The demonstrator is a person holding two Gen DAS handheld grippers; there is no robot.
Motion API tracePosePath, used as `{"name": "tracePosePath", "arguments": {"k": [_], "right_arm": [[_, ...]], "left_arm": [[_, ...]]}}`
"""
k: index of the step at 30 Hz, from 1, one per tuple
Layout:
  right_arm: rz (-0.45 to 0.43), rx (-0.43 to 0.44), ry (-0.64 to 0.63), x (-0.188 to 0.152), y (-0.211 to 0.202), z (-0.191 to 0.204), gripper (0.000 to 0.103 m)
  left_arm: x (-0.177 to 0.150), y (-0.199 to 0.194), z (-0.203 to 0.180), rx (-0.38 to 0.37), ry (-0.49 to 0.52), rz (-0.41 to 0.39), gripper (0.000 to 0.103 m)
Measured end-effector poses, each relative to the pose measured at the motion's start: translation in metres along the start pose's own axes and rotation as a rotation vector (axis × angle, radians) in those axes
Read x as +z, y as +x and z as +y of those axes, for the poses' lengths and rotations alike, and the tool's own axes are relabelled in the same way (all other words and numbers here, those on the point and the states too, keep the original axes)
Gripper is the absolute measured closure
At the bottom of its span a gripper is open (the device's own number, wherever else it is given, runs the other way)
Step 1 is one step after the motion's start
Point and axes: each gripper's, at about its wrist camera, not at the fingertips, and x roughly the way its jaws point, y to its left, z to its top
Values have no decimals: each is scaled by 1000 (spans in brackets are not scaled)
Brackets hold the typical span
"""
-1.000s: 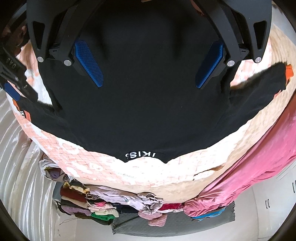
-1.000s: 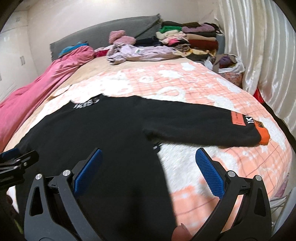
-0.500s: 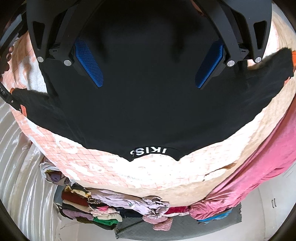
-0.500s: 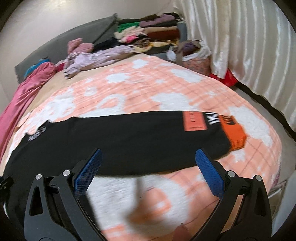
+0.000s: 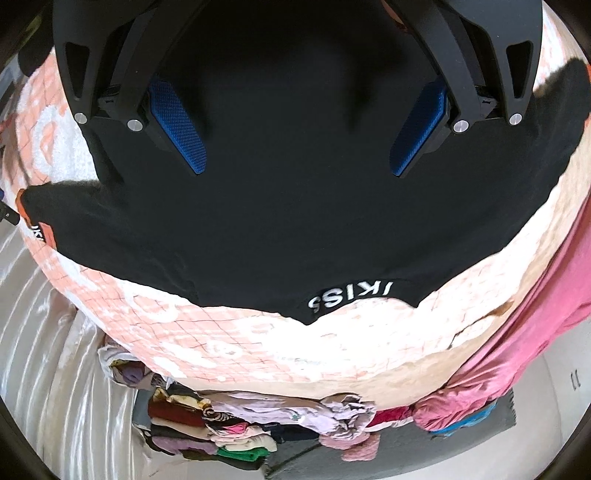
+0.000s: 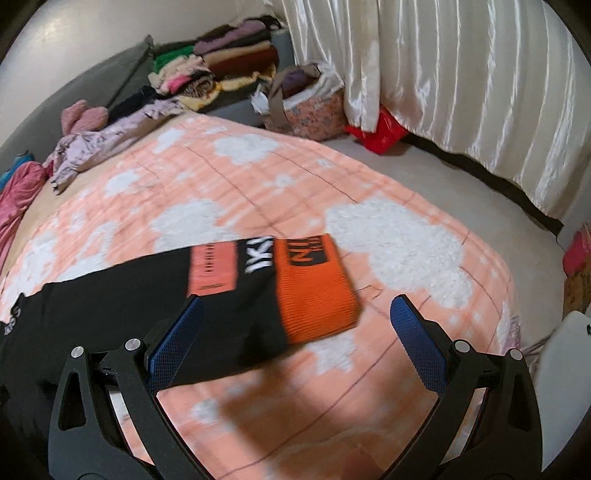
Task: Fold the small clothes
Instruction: 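Move the right tool to the orange cuff and grasp it, then carry the cuff across the body and release it near the collar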
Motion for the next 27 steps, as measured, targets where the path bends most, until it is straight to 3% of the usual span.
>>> {"name": "tracePosePath", "arguments": {"k": [4,7,12,13,15,21,27], "right_arm": [[39,-7,25,5,17,-10,8],[78,40,60,10,32,-13,16],[100,115,75,13,43,-12,57],[95,122,73,12,43,-12,60],[81,169,68,11,41,-10,85],[-19,287,-2,14,10,12,92],[-67,496,-43,19,-30,58,93]], "left_arm": [[7,10,-4,-7,0,11,4],[13,18,-4,8,0,7,4],[15,32,-2,24,-4,6,4],[15,33,-1,26,-6,6,4],[13,38,0,20,-14,12,4],[6,48,5,4,-43,24,4],[6,45,11,-1,-66,13,4]]}}
